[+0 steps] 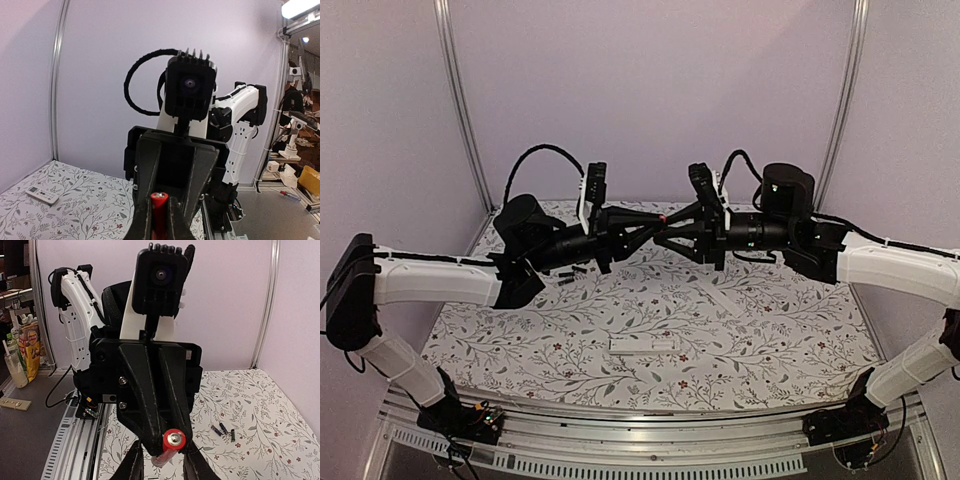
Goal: Load the batteries into the remote control
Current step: Pass from the left arm to the right
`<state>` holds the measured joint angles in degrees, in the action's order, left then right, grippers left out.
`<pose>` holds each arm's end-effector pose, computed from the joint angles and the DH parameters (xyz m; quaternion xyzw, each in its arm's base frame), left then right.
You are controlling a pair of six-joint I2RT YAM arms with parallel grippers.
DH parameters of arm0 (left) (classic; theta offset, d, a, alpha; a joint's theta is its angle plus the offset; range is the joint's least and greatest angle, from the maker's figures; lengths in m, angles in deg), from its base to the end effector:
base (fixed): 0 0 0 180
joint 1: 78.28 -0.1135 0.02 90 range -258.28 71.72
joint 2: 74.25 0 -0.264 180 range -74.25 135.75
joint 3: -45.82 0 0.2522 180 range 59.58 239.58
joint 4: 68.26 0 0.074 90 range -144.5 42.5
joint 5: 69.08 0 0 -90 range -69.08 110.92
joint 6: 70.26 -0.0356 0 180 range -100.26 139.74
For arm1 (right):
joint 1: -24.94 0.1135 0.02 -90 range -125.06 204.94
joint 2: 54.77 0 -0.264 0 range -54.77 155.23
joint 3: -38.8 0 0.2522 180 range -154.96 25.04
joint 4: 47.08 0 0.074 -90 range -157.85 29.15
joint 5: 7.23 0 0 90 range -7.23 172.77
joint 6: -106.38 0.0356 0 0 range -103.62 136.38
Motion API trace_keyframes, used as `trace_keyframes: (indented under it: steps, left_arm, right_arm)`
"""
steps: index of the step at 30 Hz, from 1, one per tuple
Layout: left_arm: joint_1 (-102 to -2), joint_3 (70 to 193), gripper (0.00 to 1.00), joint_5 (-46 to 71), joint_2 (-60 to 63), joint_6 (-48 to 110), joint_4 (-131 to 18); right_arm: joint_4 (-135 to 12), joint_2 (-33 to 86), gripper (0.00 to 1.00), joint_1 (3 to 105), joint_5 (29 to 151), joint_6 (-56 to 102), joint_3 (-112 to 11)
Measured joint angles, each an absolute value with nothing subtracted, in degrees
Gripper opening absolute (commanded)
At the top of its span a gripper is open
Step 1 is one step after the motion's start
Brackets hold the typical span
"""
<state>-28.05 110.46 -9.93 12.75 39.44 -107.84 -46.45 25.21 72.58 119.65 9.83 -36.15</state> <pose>0.2030 -0.2725 0.3122 0.3571 0.4954 -0.5740 0.5455 0.2049 0.2564 0.3435 -0.5084 0.5218 0.4435 0.5221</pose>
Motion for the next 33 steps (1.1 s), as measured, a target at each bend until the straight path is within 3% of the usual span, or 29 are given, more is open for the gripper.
trace_keyframes:
  steps: [12,21,27,30,33]
  left_arm:
    - [-27.85,110.43,0.0,-10.08,12.77,39.44,-109.11]
    - [-27.81,110.43,0.0,-9.97,12.77,38.2,-109.55]
    - [-27.83,110.41,0.0,-9.93,12.77,37.87,-109.92]
    - [-27.83,110.41,0.15,-9.95,12.77,37.76,-109.88]
    - [-27.81,110.41,0.35,-10.0,12.77,38.18,-109.57]
  right_arm:
    - [-46.65,25.36,0.22,72.58,120.59,9.92,-36.19]
    - [-47.09,25.87,0.0,72.56,121.07,11.01,-36.89]
    - [-47.46,25.91,0.0,72.58,121.2,11.51,-37.24]
    - [-47.5,25.91,0.0,72.58,121.18,11.58,-37.24]
    - [-47.57,25.96,0.0,72.58,120.74,11.27,-37.24]
